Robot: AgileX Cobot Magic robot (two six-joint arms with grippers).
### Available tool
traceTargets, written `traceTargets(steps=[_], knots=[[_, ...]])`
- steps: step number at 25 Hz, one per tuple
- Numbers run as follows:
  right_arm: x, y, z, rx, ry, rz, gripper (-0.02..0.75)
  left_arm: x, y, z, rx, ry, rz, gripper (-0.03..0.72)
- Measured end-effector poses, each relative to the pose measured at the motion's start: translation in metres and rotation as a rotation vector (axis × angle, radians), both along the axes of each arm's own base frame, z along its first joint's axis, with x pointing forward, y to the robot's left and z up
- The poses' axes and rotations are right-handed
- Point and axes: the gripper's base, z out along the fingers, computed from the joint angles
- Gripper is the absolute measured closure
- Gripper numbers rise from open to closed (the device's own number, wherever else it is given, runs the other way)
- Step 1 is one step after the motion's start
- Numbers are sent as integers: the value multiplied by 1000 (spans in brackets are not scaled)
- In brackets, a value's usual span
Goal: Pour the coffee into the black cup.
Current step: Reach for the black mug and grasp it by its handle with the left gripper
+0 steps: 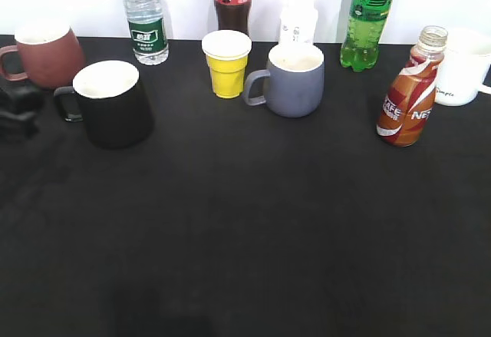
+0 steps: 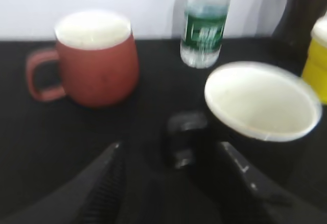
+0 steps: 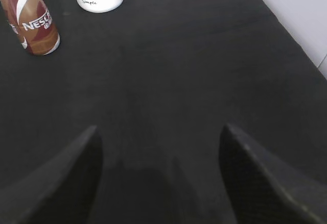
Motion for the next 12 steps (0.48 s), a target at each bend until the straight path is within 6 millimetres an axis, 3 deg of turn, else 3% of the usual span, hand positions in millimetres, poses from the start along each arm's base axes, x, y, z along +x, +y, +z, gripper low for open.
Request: traceTargets(steps=[7, 12], knots=[[0, 0, 0, 0, 0, 0, 183, 30, -6, -49, -18, -63, -3, 274], [0, 0, 0, 0, 0, 0, 183, 55, -7, -61, -19, -68, 6, 274]])
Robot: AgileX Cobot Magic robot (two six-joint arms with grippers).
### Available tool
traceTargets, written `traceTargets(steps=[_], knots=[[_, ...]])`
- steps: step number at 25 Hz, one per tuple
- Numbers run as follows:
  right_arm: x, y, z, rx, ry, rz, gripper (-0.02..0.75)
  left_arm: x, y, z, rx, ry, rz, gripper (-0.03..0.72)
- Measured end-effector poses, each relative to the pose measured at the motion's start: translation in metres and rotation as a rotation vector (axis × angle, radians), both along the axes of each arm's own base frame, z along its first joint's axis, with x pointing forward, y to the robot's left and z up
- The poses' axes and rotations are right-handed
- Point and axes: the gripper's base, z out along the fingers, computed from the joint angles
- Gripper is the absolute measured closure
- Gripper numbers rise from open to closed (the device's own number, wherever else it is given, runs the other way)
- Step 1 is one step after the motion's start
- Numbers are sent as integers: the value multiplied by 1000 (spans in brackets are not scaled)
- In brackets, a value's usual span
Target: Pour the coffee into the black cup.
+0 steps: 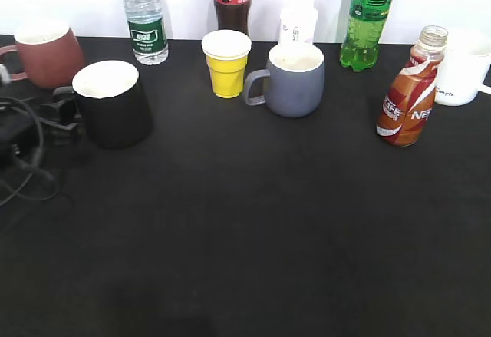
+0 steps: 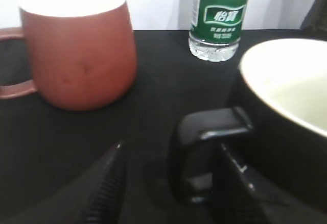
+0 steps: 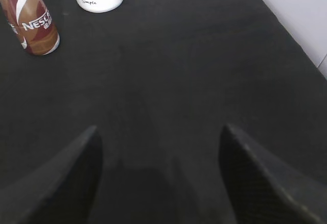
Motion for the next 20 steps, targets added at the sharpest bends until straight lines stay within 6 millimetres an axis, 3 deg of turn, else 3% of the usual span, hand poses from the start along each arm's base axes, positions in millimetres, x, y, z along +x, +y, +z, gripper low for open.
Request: traceTargets(steps=[2, 5, 6, 8, 9, 11, 15, 20], knots=[[0, 0, 0, 0, 0, 0, 183, 9, -1, -9, 0, 2, 2, 274], [0, 0, 0, 0, 0, 0, 183, 42, 1, -20, 3, -72, -21, 309], [0, 0, 0, 0, 0, 0, 183, 51, 0, -23, 4, -103, -44, 361], [0, 0, 0, 0, 0, 0, 183, 58, -3, -25, 3, -136, -73, 573], [0, 0, 0, 0, 0, 0, 183, 58, -4, -25, -4, -139, -81, 622], [0, 0, 0, 0, 0, 0, 183, 55, -4, -25, -9, -153, -86, 624], [0, 0, 0, 0, 0, 0, 183, 21, -5, -16, -13, -104, -148, 624], [0, 0, 0, 0, 0, 0, 183, 0, -25, 35, -38, -207, -385, 625]])
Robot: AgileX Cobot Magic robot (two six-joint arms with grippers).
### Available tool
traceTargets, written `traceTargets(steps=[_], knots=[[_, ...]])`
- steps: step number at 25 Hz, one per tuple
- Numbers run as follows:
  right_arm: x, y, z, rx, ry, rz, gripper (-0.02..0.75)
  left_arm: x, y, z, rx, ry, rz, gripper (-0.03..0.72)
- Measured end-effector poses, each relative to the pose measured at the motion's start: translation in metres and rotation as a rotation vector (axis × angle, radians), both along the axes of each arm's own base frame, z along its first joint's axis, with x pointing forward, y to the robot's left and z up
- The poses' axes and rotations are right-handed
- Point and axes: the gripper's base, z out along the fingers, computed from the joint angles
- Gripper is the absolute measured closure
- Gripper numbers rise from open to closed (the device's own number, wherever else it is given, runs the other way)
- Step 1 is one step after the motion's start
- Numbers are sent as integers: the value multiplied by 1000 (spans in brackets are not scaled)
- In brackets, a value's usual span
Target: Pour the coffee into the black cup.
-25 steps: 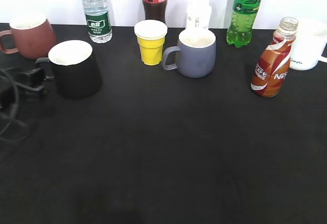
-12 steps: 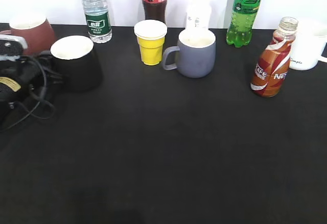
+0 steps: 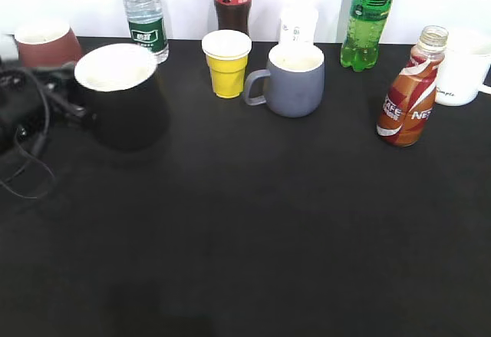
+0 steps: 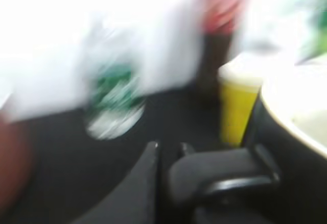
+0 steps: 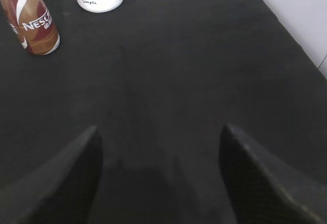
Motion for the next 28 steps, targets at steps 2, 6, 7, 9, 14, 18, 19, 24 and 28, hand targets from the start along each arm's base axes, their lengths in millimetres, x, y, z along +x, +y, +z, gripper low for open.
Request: traceTargets(steps=[2, 6, 7, 9, 14, 18, 19, 24, 28], knots=[[0, 0, 0, 0, 0, 0, 183, -6, -17, 1, -8, 6, -70, 626], [9, 1, 23, -26, -170, 26, 183, -14, -39, 0, 1, 5, -162, 625], [21, 4, 42, -42, -318, 59, 183, -14, -39, 0, 2, 5, -163, 624], [57, 9, 59, -58, -393, 107, 183, -15, -39, 0, 1, 6, -164, 622], [141, 25, -12, -67, -373, 253, 183, -15, -39, 0, 1, 6, -164, 619], [181, 31, -67, 22, -214, 293, 183, -15, -39, 0, 1, 6, -164, 615], [189, 32, -75, 38, -208, 302, 183, -14, -39, 0, 1, 6, -164, 615], [221, 42, -124, 71, -91, 397, 115, -14, -39, 0, 1, 6, -164, 610], [254, 46, -140, 60, -59, 441, 83, -14, -39, 0, 0, 6, -163, 605]])
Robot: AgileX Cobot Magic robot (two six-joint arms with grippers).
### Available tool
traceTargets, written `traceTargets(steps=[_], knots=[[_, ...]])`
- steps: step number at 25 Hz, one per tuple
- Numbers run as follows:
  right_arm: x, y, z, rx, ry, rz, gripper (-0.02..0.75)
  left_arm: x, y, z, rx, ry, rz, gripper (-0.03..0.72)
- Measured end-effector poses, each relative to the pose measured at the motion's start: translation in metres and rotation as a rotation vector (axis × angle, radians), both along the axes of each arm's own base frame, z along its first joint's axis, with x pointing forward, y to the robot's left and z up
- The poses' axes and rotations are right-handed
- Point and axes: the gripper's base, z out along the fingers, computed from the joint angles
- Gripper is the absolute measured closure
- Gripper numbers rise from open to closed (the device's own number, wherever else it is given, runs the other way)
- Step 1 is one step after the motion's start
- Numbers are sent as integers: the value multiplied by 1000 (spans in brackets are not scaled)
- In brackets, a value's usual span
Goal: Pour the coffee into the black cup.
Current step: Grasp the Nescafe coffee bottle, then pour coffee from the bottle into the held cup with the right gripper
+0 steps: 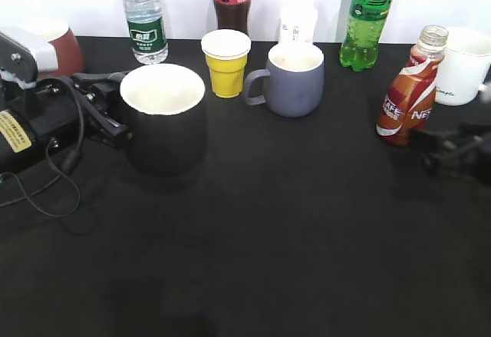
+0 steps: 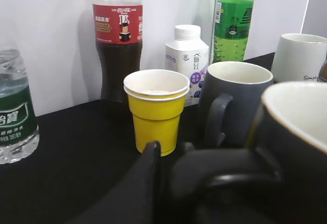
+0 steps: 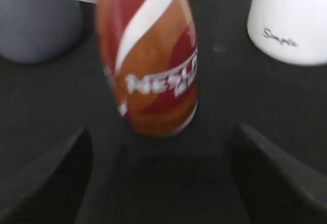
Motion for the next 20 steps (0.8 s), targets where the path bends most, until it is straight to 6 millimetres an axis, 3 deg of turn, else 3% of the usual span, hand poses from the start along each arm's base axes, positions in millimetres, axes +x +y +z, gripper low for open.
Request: traceTargets(steps=[10, 13, 20], knots=[[79, 12, -35, 17, -115, 114, 108, 0, 0, -2, 17, 18, 5, 599], [79, 13, -37, 30, -136, 119, 184, 0, 0, -2, 16, 19, 6, 594], [79, 12, -37, 31, -138, 116, 199, 0, 1, -2, 17, 19, 6, 593]])
